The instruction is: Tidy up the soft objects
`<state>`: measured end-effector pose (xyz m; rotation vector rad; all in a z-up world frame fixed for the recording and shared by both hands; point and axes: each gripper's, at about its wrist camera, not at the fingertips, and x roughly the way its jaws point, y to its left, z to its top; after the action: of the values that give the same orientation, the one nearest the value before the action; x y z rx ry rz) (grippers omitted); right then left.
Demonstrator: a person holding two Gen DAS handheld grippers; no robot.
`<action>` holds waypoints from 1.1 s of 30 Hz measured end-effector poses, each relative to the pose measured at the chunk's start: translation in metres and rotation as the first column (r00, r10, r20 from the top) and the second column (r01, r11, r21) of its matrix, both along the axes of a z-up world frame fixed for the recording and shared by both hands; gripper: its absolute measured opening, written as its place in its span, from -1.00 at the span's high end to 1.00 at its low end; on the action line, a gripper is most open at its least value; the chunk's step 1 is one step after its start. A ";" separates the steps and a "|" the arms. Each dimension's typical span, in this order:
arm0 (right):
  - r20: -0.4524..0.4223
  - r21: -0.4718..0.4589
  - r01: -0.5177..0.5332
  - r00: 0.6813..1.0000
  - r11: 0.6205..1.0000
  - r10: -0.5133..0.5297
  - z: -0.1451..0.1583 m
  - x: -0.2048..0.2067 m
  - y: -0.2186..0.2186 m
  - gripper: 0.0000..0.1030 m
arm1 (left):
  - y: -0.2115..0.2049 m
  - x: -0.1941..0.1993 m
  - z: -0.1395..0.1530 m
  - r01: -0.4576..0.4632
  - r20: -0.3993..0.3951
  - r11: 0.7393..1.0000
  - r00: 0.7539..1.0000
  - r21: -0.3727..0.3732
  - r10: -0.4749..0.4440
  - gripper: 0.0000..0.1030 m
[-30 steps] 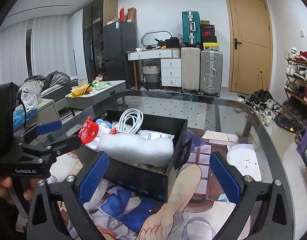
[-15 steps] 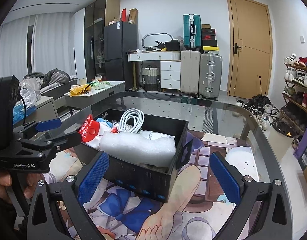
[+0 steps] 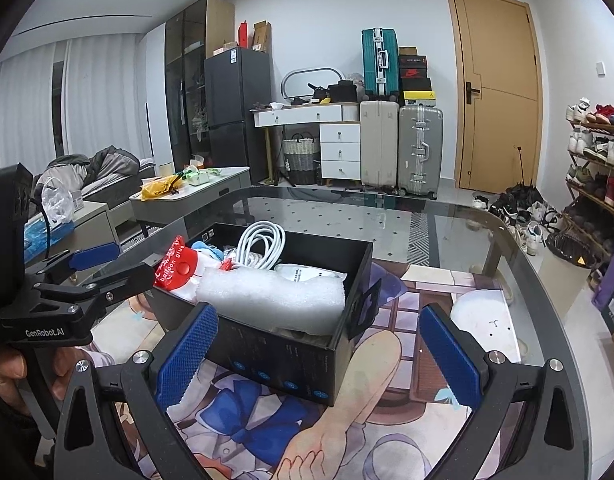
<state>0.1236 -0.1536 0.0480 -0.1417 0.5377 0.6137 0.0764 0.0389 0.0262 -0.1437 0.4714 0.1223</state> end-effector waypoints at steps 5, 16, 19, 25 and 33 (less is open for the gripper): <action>0.002 0.000 -0.003 1.000 1.000 0.003 0.000 0.001 0.001 -0.98 | 0.001 0.001 0.000 0.001 -0.004 1.000 1.000 -0.003 -0.001 -1.00; 0.002 0.001 -0.003 1.000 1.000 0.003 -0.001 0.001 0.001 -0.98 | 0.001 0.001 0.001 0.000 0.000 1.000 1.000 -0.001 0.000 -1.00; 0.002 0.000 -0.003 1.000 1.000 0.003 -0.001 0.000 0.001 -0.98 | 0.000 0.000 0.002 -0.001 0.006 1.000 1.000 -0.002 0.001 -1.00; 0.002 0.000 -0.001 1.000 1.000 0.001 -0.001 0.001 0.001 -0.98 | 0.000 -0.001 0.003 -0.002 0.009 1.000 1.000 -0.002 0.002 -1.00; 0.003 -0.002 -0.002 1.000 1.000 0.002 -0.002 0.000 0.000 -0.98 | -0.001 -0.001 0.003 -0.005 0.009 1.000 1.000 -0.001 0.005 -1.00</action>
<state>0.1237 -0.1532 0.0465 -0.1447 0.5352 0.6152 0.0750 0.0384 0.0294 -0.1459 0.4624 0.1262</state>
